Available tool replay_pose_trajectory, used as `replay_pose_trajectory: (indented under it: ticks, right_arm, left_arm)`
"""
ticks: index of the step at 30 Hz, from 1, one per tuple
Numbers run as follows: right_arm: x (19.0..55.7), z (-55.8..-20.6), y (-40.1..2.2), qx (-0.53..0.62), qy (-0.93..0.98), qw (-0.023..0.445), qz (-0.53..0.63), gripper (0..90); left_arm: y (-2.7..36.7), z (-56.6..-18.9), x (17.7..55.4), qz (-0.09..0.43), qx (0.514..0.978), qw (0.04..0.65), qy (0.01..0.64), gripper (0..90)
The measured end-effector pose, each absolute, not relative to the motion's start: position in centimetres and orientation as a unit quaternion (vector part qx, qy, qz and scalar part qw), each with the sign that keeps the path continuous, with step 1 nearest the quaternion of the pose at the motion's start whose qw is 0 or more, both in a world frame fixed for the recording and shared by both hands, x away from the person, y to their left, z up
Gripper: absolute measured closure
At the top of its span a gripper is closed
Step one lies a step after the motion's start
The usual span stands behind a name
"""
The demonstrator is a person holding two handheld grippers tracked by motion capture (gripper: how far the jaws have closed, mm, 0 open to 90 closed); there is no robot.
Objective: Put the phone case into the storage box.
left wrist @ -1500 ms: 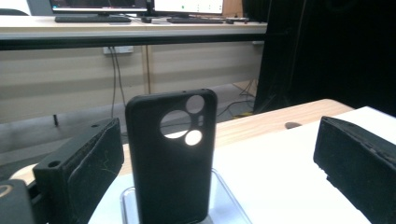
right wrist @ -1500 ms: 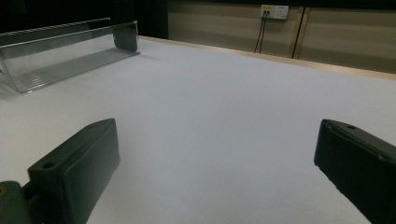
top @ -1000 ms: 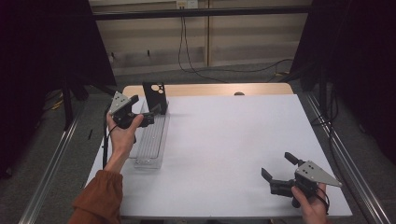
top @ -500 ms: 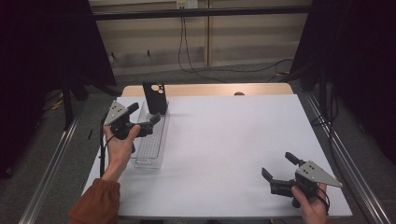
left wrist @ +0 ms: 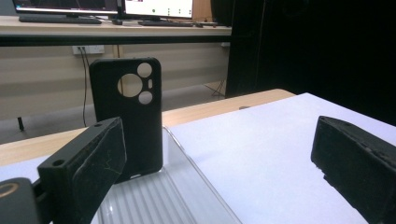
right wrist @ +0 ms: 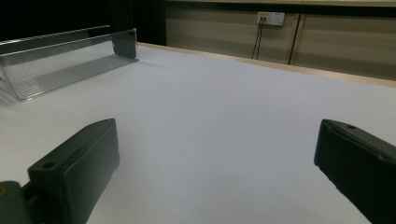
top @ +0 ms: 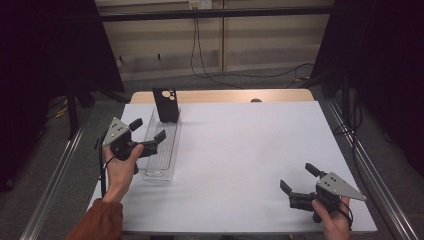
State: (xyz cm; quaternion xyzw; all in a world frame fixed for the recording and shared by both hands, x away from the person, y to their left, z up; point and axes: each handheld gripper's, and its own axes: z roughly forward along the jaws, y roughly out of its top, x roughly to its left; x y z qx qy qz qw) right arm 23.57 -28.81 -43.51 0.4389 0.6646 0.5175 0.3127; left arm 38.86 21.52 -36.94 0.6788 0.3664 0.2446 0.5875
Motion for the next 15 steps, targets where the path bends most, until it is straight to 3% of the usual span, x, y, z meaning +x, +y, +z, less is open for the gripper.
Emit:
replay_pose_trajectory:
  ticks: [15]
  right_arm:
    - [23.5, -43.4, -28.9, 0.44, 0.661, 0.315, 0.521, 0.0]
  left_arm:
    - [22.2, -38.8, 36.8, 0.253, 0.681, 0.577, 0.371, 3.0]
